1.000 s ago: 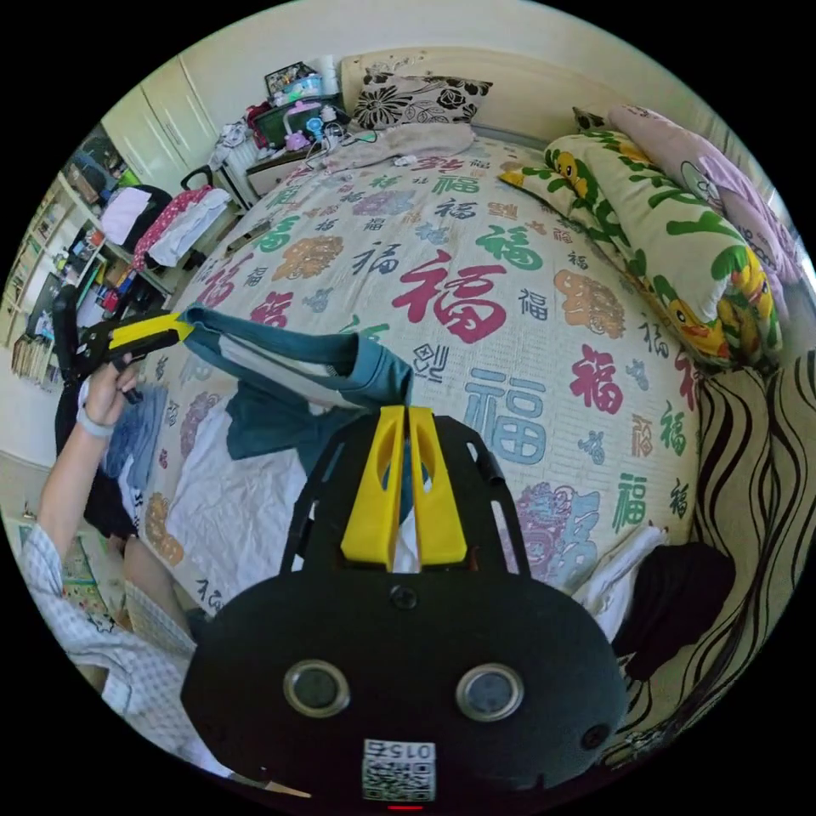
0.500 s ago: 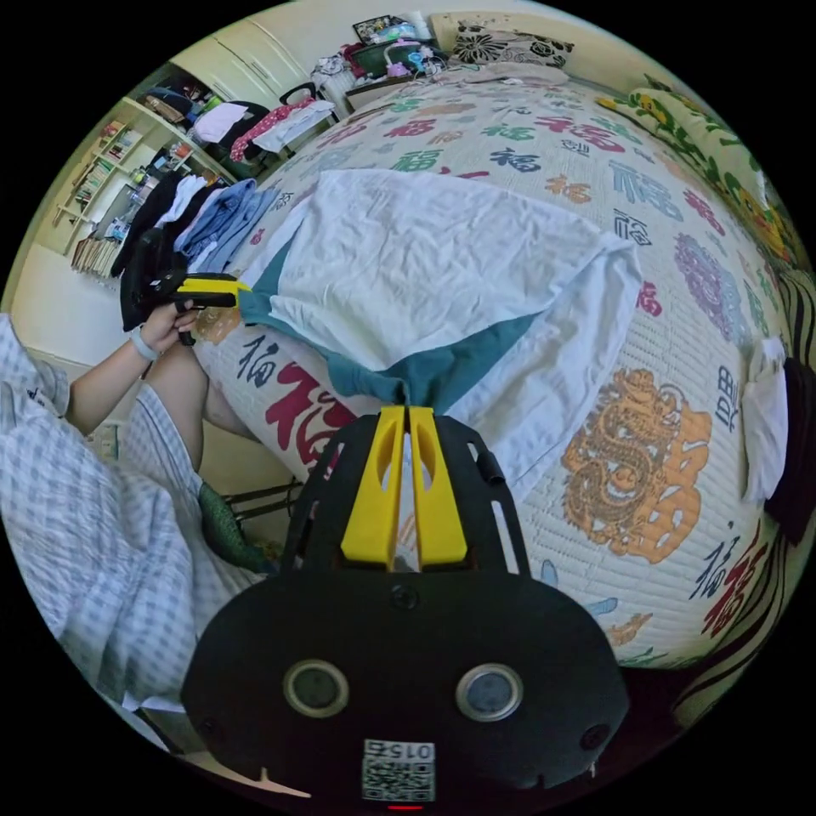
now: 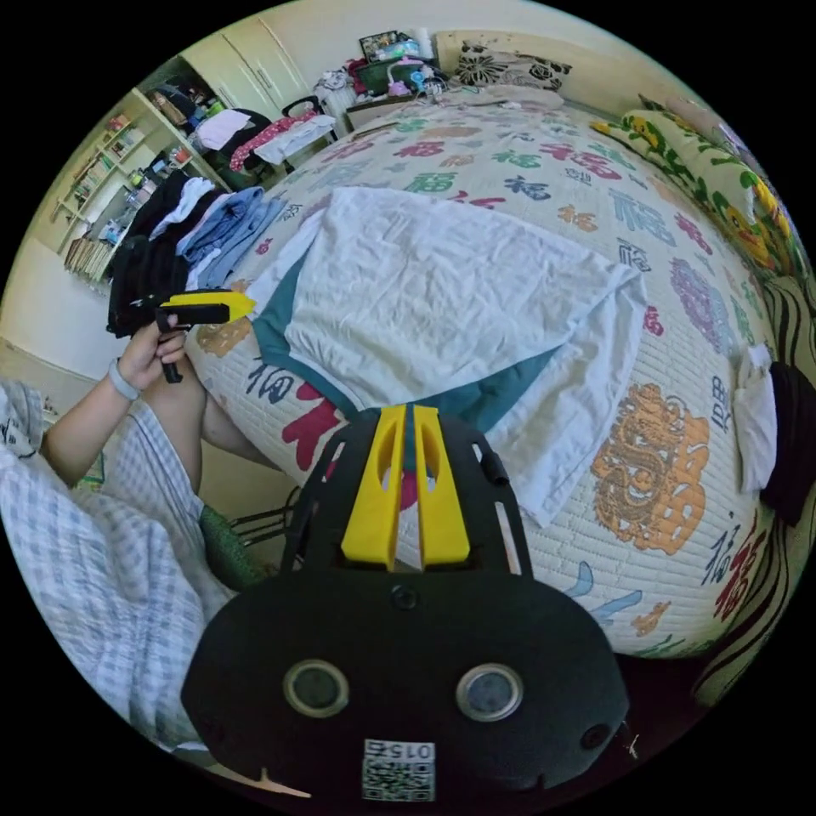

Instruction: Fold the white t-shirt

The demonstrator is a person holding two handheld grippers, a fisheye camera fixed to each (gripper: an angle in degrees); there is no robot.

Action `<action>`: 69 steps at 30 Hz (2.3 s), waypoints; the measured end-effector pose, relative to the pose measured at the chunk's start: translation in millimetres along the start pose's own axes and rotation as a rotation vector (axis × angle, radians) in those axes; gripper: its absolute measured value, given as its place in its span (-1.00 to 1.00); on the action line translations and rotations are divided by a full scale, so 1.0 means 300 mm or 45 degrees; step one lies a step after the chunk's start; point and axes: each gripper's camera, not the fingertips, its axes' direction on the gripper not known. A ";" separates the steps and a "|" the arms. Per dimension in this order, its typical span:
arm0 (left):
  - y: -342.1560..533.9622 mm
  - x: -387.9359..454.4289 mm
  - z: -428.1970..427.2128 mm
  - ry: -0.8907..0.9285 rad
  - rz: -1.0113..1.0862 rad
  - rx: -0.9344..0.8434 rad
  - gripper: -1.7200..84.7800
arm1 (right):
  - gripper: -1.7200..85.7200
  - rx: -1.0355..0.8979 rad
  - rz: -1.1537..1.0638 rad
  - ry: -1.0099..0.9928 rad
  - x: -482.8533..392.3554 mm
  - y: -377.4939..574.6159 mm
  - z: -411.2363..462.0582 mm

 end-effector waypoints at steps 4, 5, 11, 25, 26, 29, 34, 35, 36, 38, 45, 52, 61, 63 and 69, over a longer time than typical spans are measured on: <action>-0.012 -0.043 0.114 -0.104 -0.012 -0.279 -0.82 | -0.98 -0.193 0.188 -0.100 0.120 -0.016 0.089; -0.021 -0.048 0.078 -0.092 0.009 -0.265 -0.82 | -0.97 -0.127 0.224 -0.147 0.161 -0.013 0.036; -0.179 -0.243 -0.164 -0.096 -0.115 0.136 -0.77 | -0.83 0.264 0.540 -0.371 0.580 -0.057 -0.176; -0.391 -0.611 -0.074 0.082 -0.424 0.048 -0.96 | -0.97 0.110 0.665 -0.534 0.955 -0.310 0.016; -0.397 -0.615 -0.082 0.065 -0.395 0.053 -0.97 | -0.97 0.130 0.665 -0.521 0.962 -0.317 0.017; -0.399 -0.622 -0.071 -0.003 -0.366 0.020 -0.97 | -0.98 0.111 0.654 -0.424 0.954 -0.346 0.055; -0.372 -0.624 -0.066 -0.071 -0.325 0.072 -0.95 | -0.96 0.137 0.667 -0.369 0.943 -0.375 0.122; -0.368 -0.625 -0.060 -0.081 -0.320 0.050 -0.93 | -0.94 0.116 0.682 -0.382 0.945 -0.378 0.150; -0.365 -0.624 -0.055 -0.089 -0.318 0.032 -0.92 | -0.92 0.103 0.686 -0.387 0.944 -0.378 0.165; -0.331 -0.628 -0.053 -0.095 -0.334 -0.031 -0.85 | -0.84 0.045 0.712 -0.394 0.931 -0.352 0.212; -0.094 -0.440 -0.212 -0.212 -0.156 0.006 -0.77 | -0.86 0.161 0.471 -0.276 0.651 -0.151 0.184; 0.228 -0.224 -0.079 -0.043 -0.070 -0.186 -0.82 | -0.95 -0.238 0.321 -0.304 0.302 0.033 0.558; 0.484 -0.242 -0.200 -0.526 -0.261 -0.029 -0.86 | -0.88 -0.293 0.086 -0.114 0.145 -0.118 0.608; 0.552 -0.284 -0.251 -0.476 -0.390 0.073 -0.81 | -0.85 -0.235 -0.007 -0.110 0.083 -0.238 0.603; 0.723 -0.404 -0.217 -0.282 -0.639 0.147 -0.71 | -0.78 -0.178 -0.290 -0.123 -0.217 -0.701 0.748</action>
